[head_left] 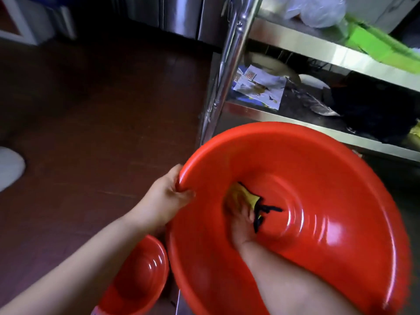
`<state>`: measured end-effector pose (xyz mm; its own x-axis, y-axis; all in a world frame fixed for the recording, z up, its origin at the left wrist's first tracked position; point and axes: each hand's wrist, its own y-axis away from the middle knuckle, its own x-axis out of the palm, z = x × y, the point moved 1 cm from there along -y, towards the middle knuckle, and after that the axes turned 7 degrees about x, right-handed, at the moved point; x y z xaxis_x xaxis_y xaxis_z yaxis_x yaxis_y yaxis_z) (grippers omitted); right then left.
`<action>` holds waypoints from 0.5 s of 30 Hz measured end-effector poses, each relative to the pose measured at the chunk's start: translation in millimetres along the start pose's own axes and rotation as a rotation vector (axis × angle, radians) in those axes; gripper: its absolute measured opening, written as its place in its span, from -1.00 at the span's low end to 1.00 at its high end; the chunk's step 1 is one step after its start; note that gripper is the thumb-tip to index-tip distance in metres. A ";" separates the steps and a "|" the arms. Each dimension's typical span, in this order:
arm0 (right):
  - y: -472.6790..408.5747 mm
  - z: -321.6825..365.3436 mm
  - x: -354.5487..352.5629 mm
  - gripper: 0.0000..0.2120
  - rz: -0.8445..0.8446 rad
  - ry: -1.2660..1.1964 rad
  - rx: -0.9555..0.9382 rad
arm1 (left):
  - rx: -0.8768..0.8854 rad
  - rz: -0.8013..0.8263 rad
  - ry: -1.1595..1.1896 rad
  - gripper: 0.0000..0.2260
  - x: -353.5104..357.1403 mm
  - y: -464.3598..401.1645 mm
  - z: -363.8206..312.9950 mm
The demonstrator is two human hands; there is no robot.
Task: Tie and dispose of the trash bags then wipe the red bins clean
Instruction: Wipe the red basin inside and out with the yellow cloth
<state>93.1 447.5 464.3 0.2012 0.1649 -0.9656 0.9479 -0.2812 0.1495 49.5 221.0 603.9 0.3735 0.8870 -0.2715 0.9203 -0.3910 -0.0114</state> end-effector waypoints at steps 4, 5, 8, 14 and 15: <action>16.8 -7.5 10.6 -0.46 0.026 0.055 -0.141 | 0.053 -0.056 -0.308 -0.71 4.6 -22.1 -33.0; 17.2 -9.6 11.1 -0.42 0.017 0.060 -0.178 | 0.094 -0.093 -0.370 -0.70 9.3 -29.0 -43.5; 15.3 -19.0 8.4 -0.43 -0.003 0.077 -0.253 | 0.186 -0.092 -0.484 -0.72 27.9 -42.7 -66.1; -15.1 -67.6 -10.3 -0.42 -0.040 0.146 -0.155 | 0.090 0.004 -0.463 -0.82 26.2 -43.3 -70.1; -22.8 -82.4 -16.7 -0.44 -0.061 0.115 -0.036 | 0.077 -0.004 -0.441 -0.81 23.7 -42.5 -68.3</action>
<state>88.4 529.0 494.5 0.1680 0.2888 -0.9425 0.9670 -0.2339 0.1007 27.2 275.3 663.7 0.2691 0.7059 -0.6552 0.9042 -0.4195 -0.0806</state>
